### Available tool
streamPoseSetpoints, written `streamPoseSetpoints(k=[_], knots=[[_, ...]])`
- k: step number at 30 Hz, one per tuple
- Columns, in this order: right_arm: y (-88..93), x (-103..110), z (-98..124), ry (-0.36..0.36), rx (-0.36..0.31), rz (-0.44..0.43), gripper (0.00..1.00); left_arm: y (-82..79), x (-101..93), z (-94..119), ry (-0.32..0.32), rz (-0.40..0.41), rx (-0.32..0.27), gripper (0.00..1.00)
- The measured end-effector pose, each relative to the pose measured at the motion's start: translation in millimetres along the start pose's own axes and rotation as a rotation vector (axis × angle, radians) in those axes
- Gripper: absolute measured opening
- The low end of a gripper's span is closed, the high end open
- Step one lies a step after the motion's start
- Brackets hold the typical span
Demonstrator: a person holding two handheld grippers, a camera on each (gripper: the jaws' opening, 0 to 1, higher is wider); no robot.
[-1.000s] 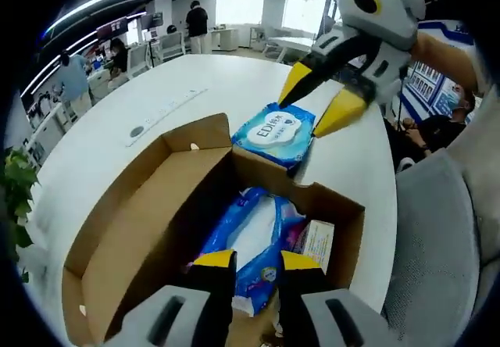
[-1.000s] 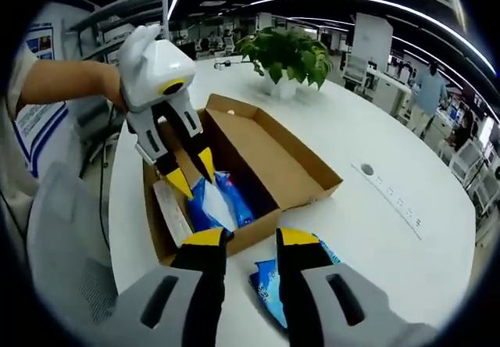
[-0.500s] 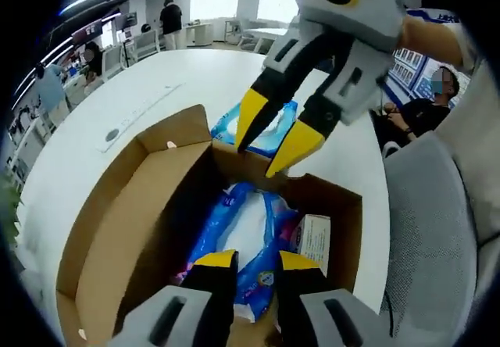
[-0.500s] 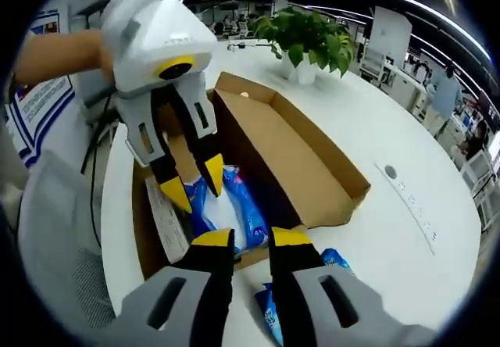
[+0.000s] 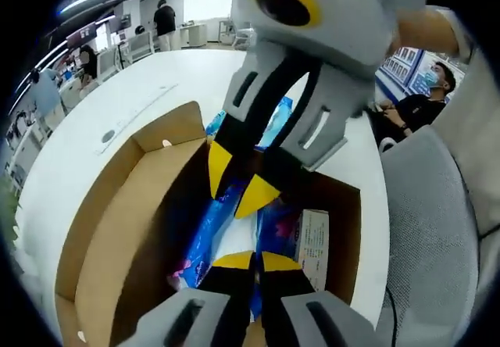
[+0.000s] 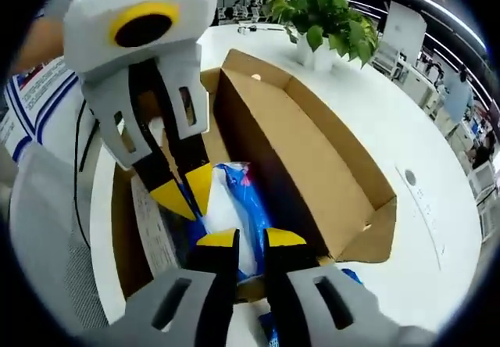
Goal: Operate the shoe box by opening the lid, removing the specified soft item, and placing it in the target area until the item is outside and the box remains undamaged.
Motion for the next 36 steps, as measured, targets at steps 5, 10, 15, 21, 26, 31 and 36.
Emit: streamPoseSetpoints(k=[5,10,15,21,26,31,36], knots=[[8.4,-4,-8,0.035,0.062,0.044,0.0,1.8,-1.1,2,-0.007,0.017,-0.006,0.0],[0.9,-1,-4,0.026,0.031,0.023,0.0,3.7,-1.5,7,-0.02,0.02,-0.008,0.0],[-9.2,2,2,0.026,-0.004,0.025,0.0,1.3,-4.8,16,-0.038,0.019,-0.016,0.0],[-23.1,7,12,0.027,-0.044,0.043,0.0,-0.7,-6.8,28,-0.066,0.022,-0.015,0.0],[-35.1,7,23,0.034,-0.079,0.061,0.0,-6.9,-7.6,41,-0.095,0.023,-0.028,0.0],[-49.5,7,38,0.047,-0.126,0.062,0.0,-16.3,-8.9,57,-0.122,0.009,-0.048,0.0],[-59.8,6,52,0.057,-0.153,0.077,0.0,-28.1,-12.4,70,-0.14,-0.006,-0.07,0.0]])
Point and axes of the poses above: the point that each gripper's makers call its tool centre point, and the gripper's own axes: z roughly backward along the fingers, x roughly to its left, y roughly out of its underside, the point moved 2 cm from there along z, roughly backward along the fingers, and after that the axes turned 4 degrees about -x, right-handed, at the moved point
